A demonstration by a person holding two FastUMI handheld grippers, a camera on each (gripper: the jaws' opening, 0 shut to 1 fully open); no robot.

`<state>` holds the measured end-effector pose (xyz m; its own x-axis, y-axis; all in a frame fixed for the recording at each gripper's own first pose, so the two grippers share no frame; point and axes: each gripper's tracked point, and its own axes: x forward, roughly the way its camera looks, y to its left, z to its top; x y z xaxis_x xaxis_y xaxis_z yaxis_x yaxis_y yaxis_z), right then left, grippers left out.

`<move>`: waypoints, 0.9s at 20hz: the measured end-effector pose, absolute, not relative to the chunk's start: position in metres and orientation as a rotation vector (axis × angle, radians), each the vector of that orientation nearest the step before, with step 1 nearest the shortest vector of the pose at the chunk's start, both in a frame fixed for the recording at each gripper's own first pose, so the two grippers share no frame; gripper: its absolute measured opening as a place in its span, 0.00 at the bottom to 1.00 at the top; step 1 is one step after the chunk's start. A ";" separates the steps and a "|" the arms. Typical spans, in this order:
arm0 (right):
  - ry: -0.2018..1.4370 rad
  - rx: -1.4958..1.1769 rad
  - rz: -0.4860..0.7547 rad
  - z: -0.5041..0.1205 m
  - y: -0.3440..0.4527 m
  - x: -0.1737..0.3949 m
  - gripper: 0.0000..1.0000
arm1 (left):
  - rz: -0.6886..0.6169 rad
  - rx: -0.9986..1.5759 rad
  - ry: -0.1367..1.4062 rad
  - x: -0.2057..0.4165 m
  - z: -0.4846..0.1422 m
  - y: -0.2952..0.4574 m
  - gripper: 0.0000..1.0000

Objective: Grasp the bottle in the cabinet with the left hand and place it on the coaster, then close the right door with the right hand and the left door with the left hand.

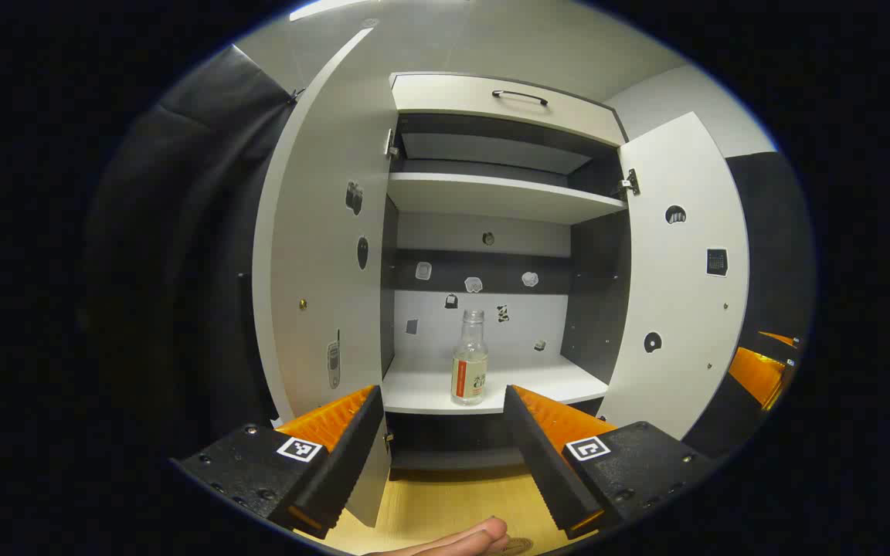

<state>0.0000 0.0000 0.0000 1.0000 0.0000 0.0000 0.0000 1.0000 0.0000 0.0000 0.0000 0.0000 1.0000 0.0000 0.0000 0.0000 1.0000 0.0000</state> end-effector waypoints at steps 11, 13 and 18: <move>-0.039 0.031 0.030 -0.002 0.005 0.025 0.98 | -0.014 0.024 -0.009 0.031 -0.001 -0.008 0.99; -0.046 0.048 0.056 -0.003 0.009 0.030 0.98 | -0.017 0.023 0.000 0.041 -0.004 -0.011 0.99; -0.053 0.073 0.026 -0.001 -0.001 0.040 0.98 | -0.024 0.009 -0.024 0.074 -0.006 -0.018 0.99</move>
<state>0.0405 -0.0014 -0.0006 0.9982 0.0238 0.0543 -0.0277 0.9970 0.0721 0.0739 -0.0179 -0.0064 0.9994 -0.0245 0.0239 0.0243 0.9997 0.0098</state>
